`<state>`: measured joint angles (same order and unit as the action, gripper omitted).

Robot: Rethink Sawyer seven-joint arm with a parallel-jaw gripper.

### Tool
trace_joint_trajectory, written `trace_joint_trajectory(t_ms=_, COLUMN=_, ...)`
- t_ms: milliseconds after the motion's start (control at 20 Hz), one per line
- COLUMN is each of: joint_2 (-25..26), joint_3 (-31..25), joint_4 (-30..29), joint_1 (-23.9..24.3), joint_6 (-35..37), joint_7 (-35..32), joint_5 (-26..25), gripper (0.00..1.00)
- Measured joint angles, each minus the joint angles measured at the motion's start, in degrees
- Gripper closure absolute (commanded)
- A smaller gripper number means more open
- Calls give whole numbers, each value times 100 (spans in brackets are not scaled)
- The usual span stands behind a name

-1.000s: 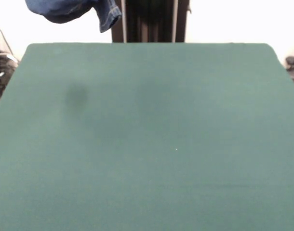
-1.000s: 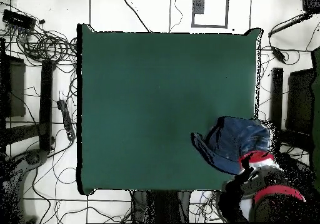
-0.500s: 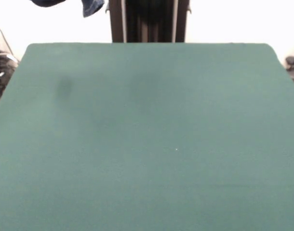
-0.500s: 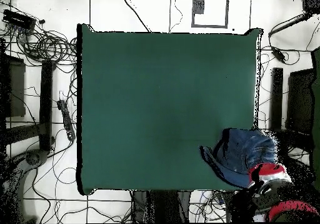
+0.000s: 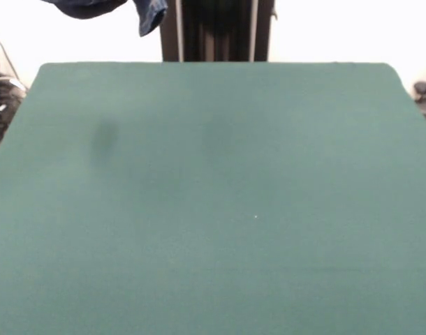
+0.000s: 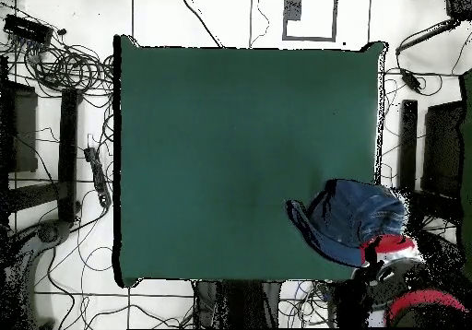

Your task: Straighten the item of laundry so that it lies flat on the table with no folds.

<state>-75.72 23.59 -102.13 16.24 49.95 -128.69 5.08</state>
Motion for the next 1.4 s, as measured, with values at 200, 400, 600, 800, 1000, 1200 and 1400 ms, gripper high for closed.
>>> trace_joint_trajectory(t_ms=200, joint_2=67, joint_3=-65, joint_4=-2, joint_1=1, joint_6=-103, joint_7=0, joint_5=12, gripper=100)
trace_joint_trajectory(t_ms=400, joint_2=136, joint_3=-178, joint_4=-66, joint_1=0, joint_6=-317, joint_7=0, joint_5=92, gripper=100)
trace_joint_trajectory(t_ms=600, joint_2=255, joint_3=-289, joint_4=-200, joint_1=1, joint_6=-657, joint_7=0, joint_5=164, gripper=100)
trace_joint_trajectory(t_ms=800, joint_2=410, joint_3=-397, joint_4=-392, joint_1=-5, joint_6=-1062, joint_7=0, joint_5=241, gripper=100)
trace_joint_trajectory(t_ms=1000, joint_2=552, joint_3=-523, joint_4=-554, joint_1=-6, joint_6=-1397, joint_7=0, joint_5=317, gripper=100)
trace_joint_trajectory(t_ms=1200, joint_2=656, joint_3=-779, joint_4=-772, joint_1=60, joint_6=-1822, joint_7=0, joint_5=504, gripper=100)
trace_joint_trajectory(t_ms=1400, joint_2=563, joint_3=-1665, joint_4=-1291, joint_1=654, joint_6=-2696, joint_7=0, joint_5=975, gripper=100)
